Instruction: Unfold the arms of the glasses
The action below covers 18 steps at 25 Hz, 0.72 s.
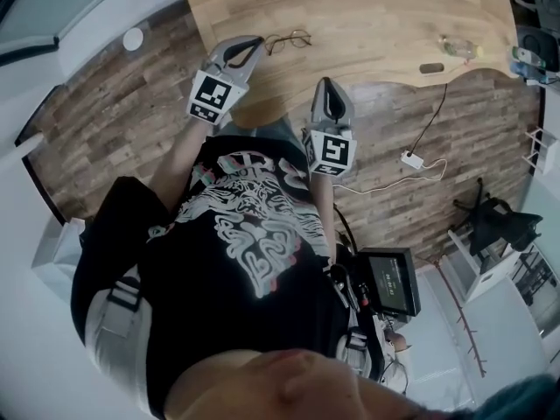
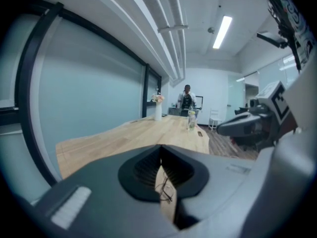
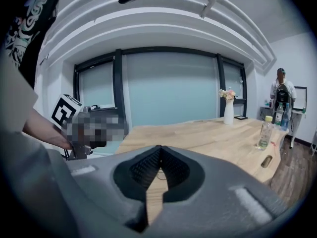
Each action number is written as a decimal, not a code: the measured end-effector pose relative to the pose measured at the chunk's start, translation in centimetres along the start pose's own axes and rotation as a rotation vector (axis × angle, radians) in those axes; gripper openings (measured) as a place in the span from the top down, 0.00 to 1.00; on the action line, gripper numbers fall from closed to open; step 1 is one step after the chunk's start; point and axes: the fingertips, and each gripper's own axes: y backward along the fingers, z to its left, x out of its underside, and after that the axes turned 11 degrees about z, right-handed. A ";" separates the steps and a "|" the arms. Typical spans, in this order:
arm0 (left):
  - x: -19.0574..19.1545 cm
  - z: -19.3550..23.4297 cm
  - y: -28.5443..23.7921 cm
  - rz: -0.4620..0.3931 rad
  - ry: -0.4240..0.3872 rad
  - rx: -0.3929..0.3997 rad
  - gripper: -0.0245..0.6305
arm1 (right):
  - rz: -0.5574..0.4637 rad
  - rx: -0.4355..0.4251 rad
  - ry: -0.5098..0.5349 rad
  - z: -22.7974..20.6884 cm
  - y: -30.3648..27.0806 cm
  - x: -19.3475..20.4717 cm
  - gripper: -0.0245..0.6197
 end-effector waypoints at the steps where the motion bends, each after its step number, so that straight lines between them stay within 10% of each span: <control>1: 0.2 0.2 -0.6 0.009 0.001 0.001 0.98 | -0.001 -0.006 0.006 -0.4 -0.7 -0.3 0.96; 18: 5.9 -1.2 -11.2 0.304 -0.069 0.055 0.98 | 0.137 -0.086 0.031 -4.6 -8.1 2.7 0.96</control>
